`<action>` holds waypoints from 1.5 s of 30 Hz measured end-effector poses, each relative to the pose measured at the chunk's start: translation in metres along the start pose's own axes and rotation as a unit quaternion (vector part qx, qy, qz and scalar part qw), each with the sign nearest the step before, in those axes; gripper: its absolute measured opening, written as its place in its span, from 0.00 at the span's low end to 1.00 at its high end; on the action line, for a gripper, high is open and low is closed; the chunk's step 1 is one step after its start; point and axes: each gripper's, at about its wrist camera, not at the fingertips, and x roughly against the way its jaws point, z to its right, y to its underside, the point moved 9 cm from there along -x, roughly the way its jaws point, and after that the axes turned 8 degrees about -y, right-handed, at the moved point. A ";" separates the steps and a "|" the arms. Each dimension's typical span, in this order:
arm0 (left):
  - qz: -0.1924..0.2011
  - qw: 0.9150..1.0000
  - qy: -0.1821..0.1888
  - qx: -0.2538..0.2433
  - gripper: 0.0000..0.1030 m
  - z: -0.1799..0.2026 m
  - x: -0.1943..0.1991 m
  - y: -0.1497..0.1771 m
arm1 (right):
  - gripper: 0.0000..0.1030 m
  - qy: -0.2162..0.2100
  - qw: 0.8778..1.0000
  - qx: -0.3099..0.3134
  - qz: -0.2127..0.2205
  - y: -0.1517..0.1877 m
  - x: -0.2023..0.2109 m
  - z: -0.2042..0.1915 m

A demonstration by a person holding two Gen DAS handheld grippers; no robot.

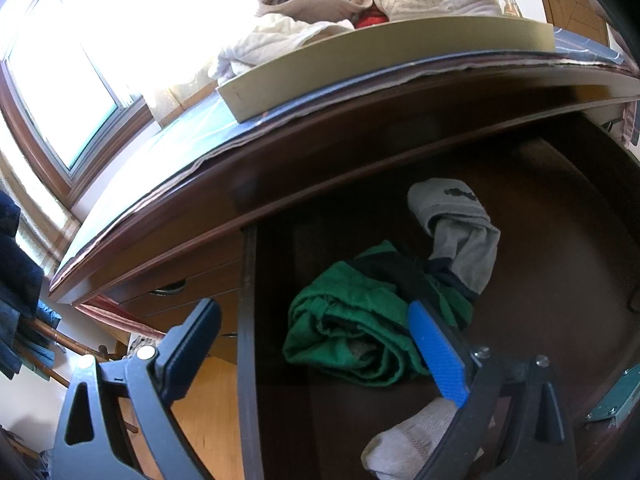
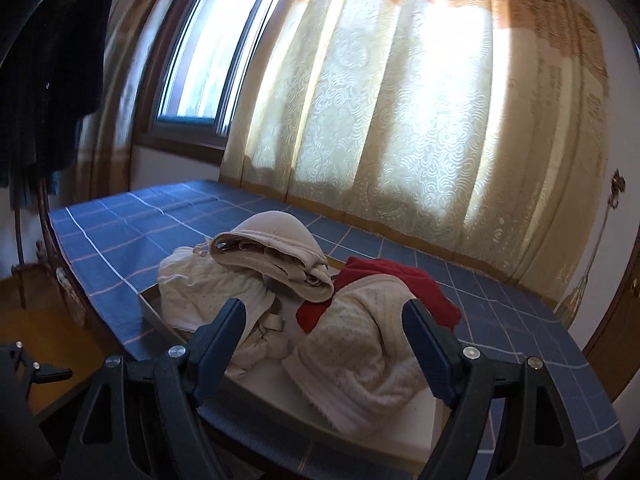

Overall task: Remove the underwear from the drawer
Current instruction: 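Open the right gripper to drop the beige garment into the tray, then lower the right tool into the drawer toward the grey garment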

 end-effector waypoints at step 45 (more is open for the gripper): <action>0.007 1.000 -0.002 0.028 0.93 -0.007 0.004 -0.003 | 0.80 -0.145 0.967 -0.010 -0.208 0.155 0.008 -0.067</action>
